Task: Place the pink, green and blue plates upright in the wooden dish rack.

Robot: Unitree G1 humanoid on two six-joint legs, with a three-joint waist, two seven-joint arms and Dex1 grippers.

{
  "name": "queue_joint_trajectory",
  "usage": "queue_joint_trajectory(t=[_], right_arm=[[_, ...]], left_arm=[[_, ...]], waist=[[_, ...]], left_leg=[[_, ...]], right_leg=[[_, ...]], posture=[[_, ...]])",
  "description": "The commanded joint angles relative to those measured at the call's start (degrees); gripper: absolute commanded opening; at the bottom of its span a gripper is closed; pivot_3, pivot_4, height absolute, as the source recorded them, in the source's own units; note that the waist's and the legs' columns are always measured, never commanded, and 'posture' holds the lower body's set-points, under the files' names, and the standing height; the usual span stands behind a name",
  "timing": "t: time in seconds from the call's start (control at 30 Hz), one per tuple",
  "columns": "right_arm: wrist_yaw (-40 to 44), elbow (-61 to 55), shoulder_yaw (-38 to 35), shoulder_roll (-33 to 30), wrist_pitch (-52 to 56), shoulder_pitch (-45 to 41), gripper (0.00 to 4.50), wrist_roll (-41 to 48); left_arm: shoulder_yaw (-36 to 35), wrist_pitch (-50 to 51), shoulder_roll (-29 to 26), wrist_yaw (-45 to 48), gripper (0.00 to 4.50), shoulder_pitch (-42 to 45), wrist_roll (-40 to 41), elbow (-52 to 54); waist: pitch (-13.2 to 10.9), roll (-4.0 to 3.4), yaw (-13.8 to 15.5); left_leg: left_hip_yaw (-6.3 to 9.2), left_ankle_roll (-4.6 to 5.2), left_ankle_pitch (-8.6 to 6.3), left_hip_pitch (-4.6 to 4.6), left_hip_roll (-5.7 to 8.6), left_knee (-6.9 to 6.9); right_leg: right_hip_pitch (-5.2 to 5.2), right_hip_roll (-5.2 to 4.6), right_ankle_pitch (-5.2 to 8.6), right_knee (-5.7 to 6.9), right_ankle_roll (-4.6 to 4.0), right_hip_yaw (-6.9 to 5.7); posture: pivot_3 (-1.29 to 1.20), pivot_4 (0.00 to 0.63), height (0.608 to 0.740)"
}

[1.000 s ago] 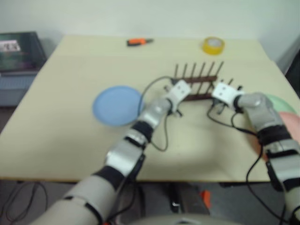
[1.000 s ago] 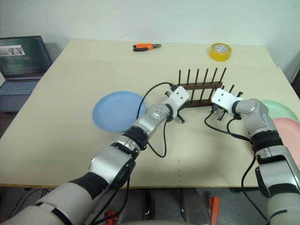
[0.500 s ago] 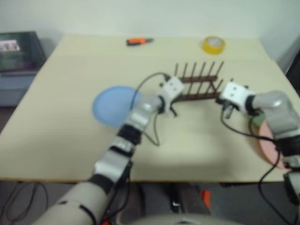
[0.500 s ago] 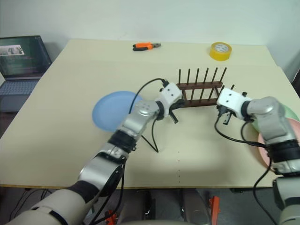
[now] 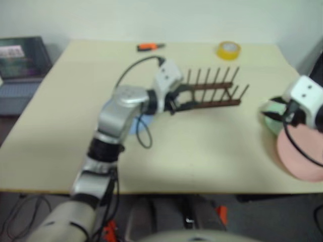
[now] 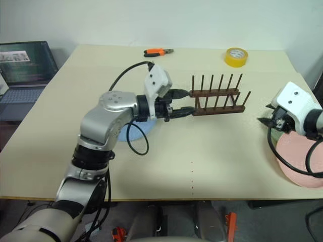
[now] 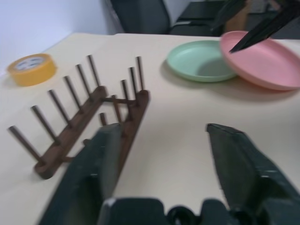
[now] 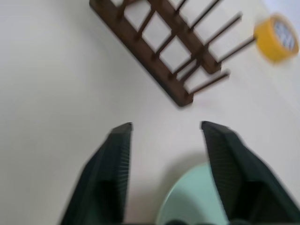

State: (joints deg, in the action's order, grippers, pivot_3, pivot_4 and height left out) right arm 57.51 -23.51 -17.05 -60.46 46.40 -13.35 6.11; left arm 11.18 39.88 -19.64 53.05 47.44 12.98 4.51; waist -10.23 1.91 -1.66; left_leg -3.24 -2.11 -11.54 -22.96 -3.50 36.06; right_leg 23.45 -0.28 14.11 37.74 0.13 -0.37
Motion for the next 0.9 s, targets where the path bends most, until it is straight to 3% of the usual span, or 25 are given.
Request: queue_joint_trajectory(t=[0.03, 0.1, 0.43, 0.63, 0.9], right_arm=[[-3.0, -7.5, -8.4, 0.5, 9.5, 4.2, 3.76, 1.4], [-5.0, -11.3, -11.2, 2.0, 15.4, 7.0, 4.47, 1.6], [-14.1, -24.3, -14.5, 7.7, 44.5, 11.6, 4.47, 3.5], [-18.7, -26.3, -14.1, 13.2, 46.1, 13.9, 4.47, 4.9], [-24.1, -23.5, -10.6, 15.2, 45.9, 14.3, 4.47, 5.0]], left_arm=[[0.6, -2.3, -1.4, 3.6, 4.49, 0.1, 2.5, 1.8], [1.9, -4.9, -1.7, 6.2, 4.50, -1.0, 3.3, 2.2], [6.5, -12.0, 1.8, 8.1, 4.50, -2.2, 2.4, -1.7], [8.2, -14.2, 2.3, 8.3, 4.50, -2.0, 1.4, -4.2], [8.5, -13.9, 2.0, 7.6, 4.50, -2.1, 1.1, -3.8]], waist=[[0.0, 0.00, 0.1], [0.0, 0.00, 0.1], [0.0, 0.01, 0.1], [0.0, 0.01, 0.1], [0.0, 0.01, 0.1]], left_leg=[[0.01, 0.00, 0.00, -0.04, 0.01, -0.02], [0.01, 0.00, 0.00, -0.06, -0.01, -0.03], [0.06, 0.00, 0.00, -0.04, 0.00, 0.01], [0.11, 0.01, -0.01, -0.07, 0.00, -0.02], [0.15, 0.02, -0.02, -0.10, 0.01, -0.03]], right_leg=[[0.03, 0.00, 0.01, -0.01, 0.00, -0.01], [0.04, 0.01, 0.02, -0.03, -0.02, -0.02], [0.02, 0.00, 0.02, 0.00, -0.01, -0.01], [0.04, 0.03, 0.04, -0.05, -0.04, -0.05], [0.06, 0.03, 0.04, -0.08, -0.05, -0.07]], posture=[[0.00, 0.150, 0.740], [0.00, 0.150, 0.740], [0.00, 0.150, 0.740], [0.00, 0.150, 0.740], [0.00, 0.150, 0.740]])
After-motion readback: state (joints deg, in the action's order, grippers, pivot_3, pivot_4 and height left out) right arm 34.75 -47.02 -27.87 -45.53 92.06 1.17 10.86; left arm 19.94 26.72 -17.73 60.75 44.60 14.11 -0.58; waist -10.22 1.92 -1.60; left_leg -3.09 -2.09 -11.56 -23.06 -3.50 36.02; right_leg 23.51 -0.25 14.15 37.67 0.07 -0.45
